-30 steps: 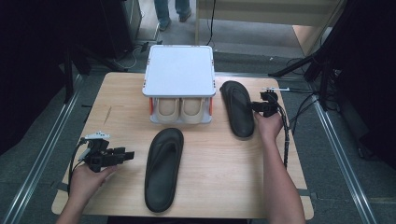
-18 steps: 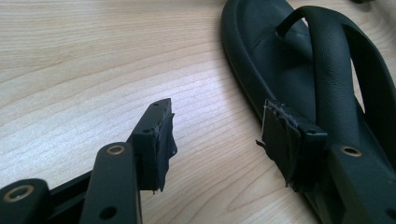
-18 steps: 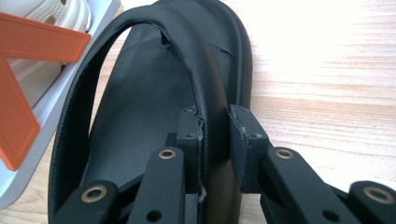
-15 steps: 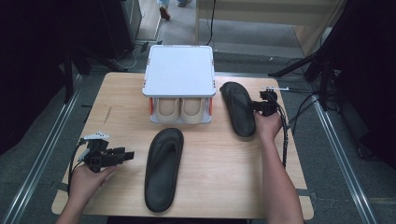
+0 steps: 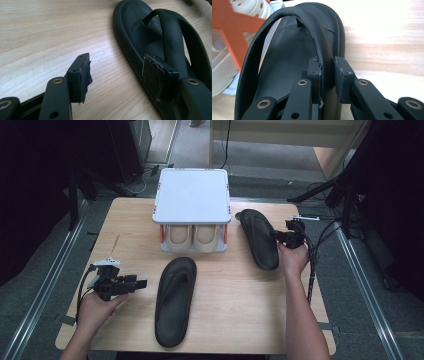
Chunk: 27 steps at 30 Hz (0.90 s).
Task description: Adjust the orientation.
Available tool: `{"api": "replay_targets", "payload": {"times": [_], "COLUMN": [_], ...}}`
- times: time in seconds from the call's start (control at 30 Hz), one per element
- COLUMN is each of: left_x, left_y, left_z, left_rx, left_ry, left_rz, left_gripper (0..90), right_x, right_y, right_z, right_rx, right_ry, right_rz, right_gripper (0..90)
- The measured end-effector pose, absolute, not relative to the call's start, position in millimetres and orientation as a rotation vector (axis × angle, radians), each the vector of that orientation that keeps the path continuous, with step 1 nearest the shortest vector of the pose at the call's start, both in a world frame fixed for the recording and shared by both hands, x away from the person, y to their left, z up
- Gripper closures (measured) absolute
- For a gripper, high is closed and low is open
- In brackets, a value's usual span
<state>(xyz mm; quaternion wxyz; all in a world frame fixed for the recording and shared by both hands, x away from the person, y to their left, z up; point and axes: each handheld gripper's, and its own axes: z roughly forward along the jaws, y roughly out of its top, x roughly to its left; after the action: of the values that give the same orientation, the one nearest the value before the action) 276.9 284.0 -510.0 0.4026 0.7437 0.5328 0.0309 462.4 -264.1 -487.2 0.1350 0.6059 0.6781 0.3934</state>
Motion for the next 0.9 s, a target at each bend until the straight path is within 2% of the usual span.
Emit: {"api": "replay_targets", "payload": {"times": [0.3,0.63,0.9], "left_x": [289,301,304], "left_y": [280,271,269], "left_z": [-508,-507,-509], "left_rx": [1.881,1.925,1.899], "left_ry": [1.314,1.27,1.259], "left_rz": [0.084,0.101,0.081], "left_gripper": [40.5,46.4,52.1], "right_x": [432,393,370], "right_y": [-259,-254,-249], "right_z": [-478,-470,-466], "right_rx": [1.726,1.692,1.658], "right_ry": [1.996,2.024,2.057], "right_rz": [1.142,1.131,1.138], "right_gripper": [77.2,77.1,77.1]}}
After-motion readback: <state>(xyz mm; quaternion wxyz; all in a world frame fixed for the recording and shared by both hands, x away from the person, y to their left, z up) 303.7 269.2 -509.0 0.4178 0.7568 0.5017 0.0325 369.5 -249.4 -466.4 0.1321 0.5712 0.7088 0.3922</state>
